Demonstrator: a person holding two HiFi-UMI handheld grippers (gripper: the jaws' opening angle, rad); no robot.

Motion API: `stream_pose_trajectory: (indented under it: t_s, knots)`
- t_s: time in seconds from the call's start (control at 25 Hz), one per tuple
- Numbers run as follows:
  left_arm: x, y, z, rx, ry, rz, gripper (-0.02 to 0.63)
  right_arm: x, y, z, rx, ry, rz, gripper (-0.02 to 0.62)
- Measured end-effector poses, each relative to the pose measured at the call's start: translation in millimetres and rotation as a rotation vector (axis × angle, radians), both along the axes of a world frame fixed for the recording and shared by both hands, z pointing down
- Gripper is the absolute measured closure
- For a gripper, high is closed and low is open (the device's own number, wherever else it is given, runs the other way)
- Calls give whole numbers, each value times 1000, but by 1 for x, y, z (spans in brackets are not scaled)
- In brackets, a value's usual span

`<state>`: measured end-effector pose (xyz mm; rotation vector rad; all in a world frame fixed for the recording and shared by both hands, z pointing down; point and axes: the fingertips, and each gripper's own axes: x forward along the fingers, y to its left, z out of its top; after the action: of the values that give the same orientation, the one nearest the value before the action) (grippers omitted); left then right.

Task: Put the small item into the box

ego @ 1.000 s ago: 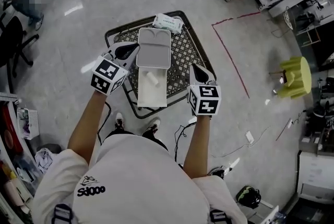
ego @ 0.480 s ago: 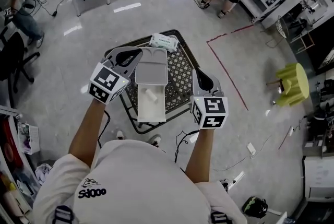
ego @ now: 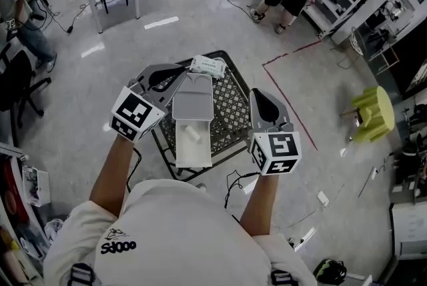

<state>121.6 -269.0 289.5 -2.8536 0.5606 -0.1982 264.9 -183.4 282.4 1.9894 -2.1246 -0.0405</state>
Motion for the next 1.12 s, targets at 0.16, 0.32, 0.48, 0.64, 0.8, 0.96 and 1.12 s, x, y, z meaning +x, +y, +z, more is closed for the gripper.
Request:
stream_pose_trajectory:
  t_s: [0.16,0.32,0.48,0.64,0.8,0.96,1.12]
  knots:
    - [1,0,-5,12,-1,9,601,-4,-3,-2,2,19,-20,584]
    - [4,3,-12,31,-1,13,601,-5,-2,-3,1,22,-28,584]
    - [8,4,-15,27,7,21,601,-5,-4,-6,3,29,-32,584]
    - [9,6,-13,21,4,29,601,-5,-3,-5,1,24,-39,584]
    - [9,4,-9,12,0,29,601,-5,-6,-2,-5,15,-40,584]
    - [8,5,-2,3,-10,29,601,-7,-4,-1,-13,14,-42,584]
    - [7,6,1,-6,-12,31,601,-10,-3,0,-17,17,-52,584]
